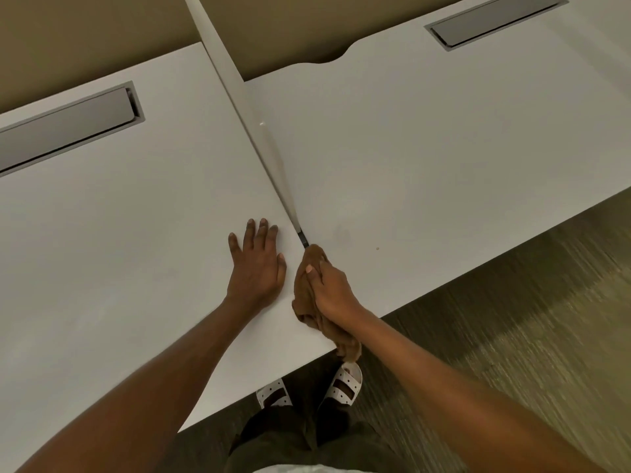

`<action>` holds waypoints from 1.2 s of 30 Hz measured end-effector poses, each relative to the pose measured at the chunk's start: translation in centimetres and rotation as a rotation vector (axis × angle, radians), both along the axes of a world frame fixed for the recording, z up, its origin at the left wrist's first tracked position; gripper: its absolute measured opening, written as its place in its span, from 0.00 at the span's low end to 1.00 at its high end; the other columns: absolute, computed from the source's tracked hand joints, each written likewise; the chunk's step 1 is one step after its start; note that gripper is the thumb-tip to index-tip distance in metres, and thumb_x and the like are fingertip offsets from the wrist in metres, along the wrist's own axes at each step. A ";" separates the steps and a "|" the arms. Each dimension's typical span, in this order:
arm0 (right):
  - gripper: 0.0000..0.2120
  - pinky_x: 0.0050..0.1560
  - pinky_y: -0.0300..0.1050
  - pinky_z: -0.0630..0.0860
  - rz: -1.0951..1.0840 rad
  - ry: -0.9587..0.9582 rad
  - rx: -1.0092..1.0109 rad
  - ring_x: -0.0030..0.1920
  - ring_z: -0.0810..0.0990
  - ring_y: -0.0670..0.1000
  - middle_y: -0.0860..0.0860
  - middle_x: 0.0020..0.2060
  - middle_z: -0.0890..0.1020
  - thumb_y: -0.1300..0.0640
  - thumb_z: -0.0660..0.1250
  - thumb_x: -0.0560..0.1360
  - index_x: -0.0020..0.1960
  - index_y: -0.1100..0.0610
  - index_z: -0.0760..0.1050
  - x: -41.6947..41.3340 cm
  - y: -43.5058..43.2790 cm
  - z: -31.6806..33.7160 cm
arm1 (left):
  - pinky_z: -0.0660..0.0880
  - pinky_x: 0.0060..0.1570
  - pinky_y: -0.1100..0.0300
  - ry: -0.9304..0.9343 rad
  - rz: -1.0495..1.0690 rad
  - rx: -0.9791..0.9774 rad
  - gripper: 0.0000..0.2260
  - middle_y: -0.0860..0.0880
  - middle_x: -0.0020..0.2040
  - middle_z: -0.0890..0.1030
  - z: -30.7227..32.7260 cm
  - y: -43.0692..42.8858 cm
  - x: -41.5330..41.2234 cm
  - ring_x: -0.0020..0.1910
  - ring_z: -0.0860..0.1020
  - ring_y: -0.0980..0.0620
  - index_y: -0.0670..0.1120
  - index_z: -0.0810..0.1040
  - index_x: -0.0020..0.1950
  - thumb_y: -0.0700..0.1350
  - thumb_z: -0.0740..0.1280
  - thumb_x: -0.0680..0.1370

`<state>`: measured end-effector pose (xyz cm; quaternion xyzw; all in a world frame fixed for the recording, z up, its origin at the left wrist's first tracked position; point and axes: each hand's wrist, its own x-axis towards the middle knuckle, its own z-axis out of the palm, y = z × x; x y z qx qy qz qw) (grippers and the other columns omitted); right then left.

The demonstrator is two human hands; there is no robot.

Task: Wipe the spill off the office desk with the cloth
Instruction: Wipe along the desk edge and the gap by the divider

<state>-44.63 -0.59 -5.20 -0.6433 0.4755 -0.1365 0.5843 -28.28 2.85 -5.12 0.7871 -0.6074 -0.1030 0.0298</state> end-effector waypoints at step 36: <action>0.14 0.46 0.31 0.74 -0.064 0.050 0.106 0.46 0.80 0.42 0.47 0.45 0.81 0.48 0.52 0.82 0.50 0.52 0.74 -5.0 5.0 -1.4 | 0.45 0.73 0.37 0.087 0.030 -0.048 0.22 0.40 0.77 0.57 0.7 0.5 0.1 0.77 0.48 0.42 0.39 0.58 0.75 0.43 0.52 0.81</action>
